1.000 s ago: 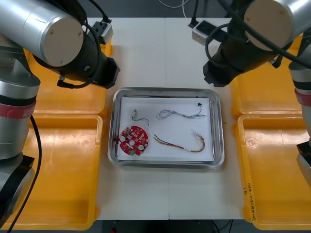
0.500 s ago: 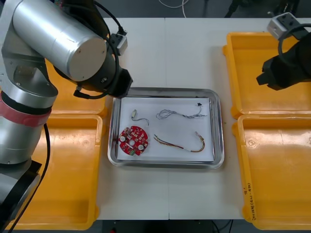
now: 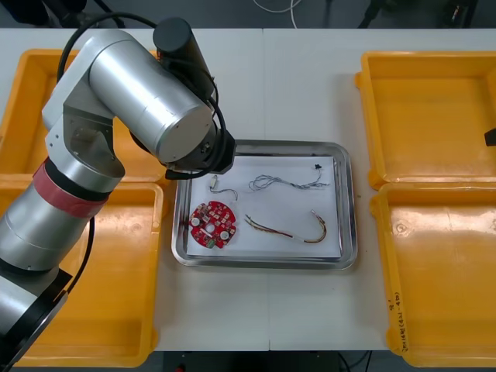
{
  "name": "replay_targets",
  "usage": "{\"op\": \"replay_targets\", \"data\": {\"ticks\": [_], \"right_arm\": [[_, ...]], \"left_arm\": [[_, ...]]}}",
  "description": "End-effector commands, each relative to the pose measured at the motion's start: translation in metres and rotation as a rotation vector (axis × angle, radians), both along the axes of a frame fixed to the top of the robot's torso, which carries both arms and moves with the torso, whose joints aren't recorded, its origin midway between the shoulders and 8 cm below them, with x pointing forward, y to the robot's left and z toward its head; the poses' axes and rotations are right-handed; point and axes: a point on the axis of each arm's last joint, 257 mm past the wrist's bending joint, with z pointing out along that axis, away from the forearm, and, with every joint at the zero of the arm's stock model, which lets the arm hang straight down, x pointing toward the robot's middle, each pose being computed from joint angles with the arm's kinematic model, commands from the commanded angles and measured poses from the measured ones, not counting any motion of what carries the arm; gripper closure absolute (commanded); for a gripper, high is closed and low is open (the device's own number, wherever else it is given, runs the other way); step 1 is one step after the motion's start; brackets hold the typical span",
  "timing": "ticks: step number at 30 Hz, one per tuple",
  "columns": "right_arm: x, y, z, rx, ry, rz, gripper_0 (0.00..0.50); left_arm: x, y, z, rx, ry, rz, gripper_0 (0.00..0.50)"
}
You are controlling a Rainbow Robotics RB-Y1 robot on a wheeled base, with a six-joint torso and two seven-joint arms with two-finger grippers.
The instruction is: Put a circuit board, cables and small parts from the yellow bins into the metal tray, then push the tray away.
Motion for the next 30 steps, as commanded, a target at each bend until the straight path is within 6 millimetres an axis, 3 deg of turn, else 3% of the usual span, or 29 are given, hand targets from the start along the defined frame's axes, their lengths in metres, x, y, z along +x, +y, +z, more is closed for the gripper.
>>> {"op": "replay_targets", "data": {"ticks": [1, 10, 18, 30], "right_arm": [[-0.016, -0.038, 0.006, 0.004, -0.005, -0.105, 0.0], [-0.039, -0.063, -0.024, 0.021, 0.065, -0.2, 0.0], [-0.043, -0.079, -0.044, 0.084, 0.132, -0.275, 0.0], [-0.047, -0.062, -0.06, 0.14, 0.195, -0.229, 0.0]], "left_arm": [[-0.001, -0.024, -0.013, -0.003, -0.009, -0.057, 0.5], [0.013, -0.039, -0.038, -0.035, -0.02, -0.068, 0.499], [0.014, -0.046, -0.057, -0.028, -0.015, -0.083, 0.5], [0.017, -0.048, -0.067, -0.031, -0.011, -0.088, 0.5]]}}
